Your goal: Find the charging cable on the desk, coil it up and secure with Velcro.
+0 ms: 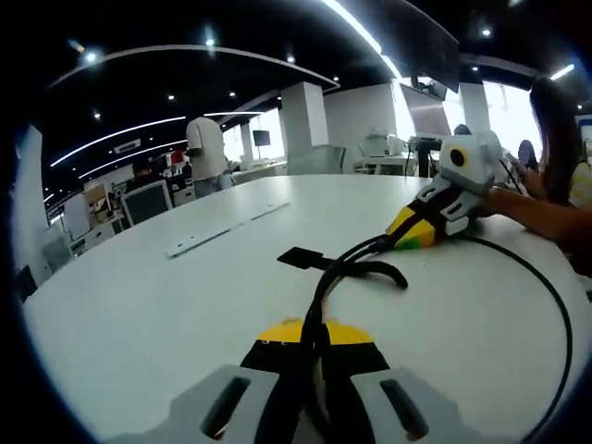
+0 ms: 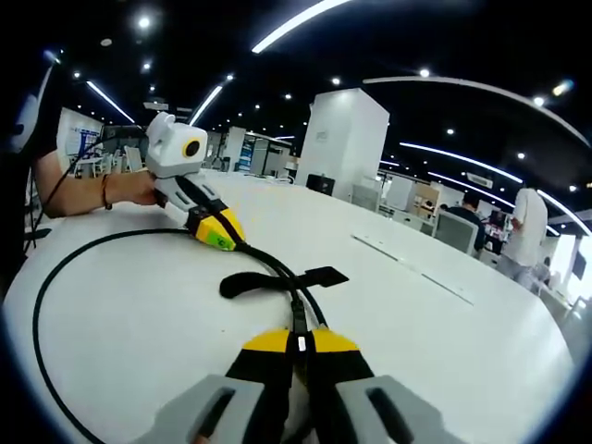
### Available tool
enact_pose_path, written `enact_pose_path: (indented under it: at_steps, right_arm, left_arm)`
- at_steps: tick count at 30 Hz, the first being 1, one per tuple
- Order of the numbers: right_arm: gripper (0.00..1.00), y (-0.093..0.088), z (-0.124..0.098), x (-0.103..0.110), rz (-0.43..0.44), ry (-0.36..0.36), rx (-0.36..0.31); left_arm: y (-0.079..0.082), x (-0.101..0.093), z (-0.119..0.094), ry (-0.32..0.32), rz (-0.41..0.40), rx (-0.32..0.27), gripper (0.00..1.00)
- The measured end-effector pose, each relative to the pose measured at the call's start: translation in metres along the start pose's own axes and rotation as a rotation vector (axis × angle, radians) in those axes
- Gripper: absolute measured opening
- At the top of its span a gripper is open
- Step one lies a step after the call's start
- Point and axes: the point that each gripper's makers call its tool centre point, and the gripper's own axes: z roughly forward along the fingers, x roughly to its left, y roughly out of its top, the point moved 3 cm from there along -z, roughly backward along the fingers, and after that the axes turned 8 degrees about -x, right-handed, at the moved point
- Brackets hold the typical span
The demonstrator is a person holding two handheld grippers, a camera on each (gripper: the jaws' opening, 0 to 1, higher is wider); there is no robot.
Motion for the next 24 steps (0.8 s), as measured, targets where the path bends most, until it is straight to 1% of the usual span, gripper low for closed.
enact_pose_path:
  at_steps: [24]
  right_arm:
    - [0.08, 0.0012, -0.0002, 0.0028, -0.005, 0.000, -0.001]
  left_arm:
    - [-0.0001, -0.0004, -0.0022, 0.006, -0.010, -0.009, 0.07]
